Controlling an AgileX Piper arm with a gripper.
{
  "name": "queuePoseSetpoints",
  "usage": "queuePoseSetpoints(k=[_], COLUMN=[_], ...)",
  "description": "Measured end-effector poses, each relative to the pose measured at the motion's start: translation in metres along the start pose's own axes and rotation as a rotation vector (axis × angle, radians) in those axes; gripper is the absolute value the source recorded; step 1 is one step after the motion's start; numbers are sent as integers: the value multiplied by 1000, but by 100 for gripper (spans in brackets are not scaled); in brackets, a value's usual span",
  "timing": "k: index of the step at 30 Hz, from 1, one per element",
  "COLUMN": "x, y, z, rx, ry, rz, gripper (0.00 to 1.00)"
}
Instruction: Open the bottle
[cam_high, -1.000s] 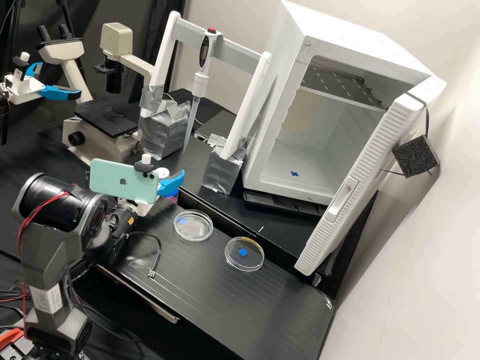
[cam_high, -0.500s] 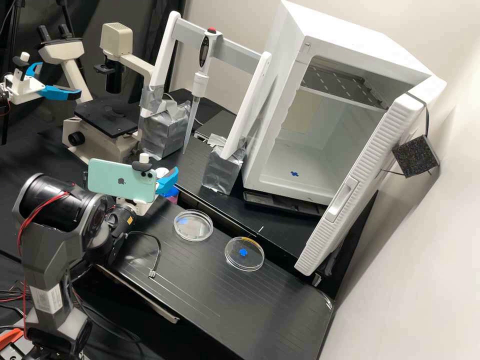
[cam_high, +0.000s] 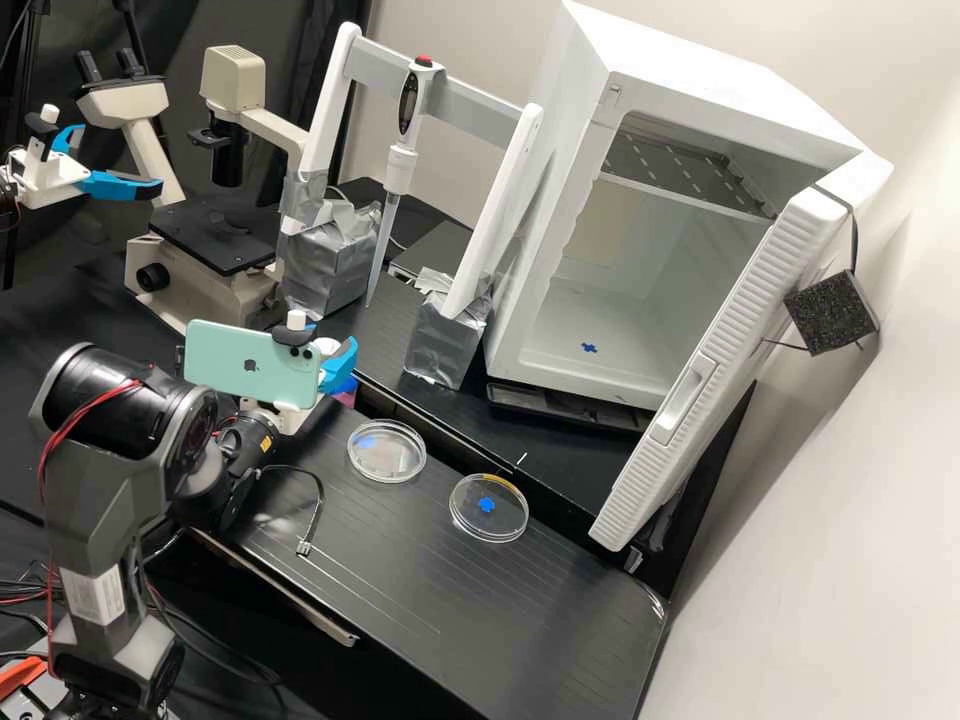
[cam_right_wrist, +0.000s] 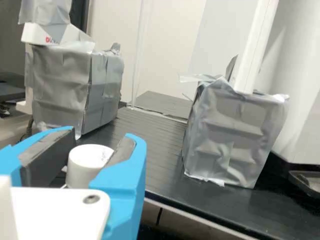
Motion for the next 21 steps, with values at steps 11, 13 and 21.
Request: queuePoseSetpoints(k=[11, 13, 21], x=[0, 0, 0], y=[0, 0, 0], z=[0, 0, 0], rx=[1, 1, 1], ry=[6, 6, 6], rz=[-4, -4, -4], gripper=[0, 0, 0])
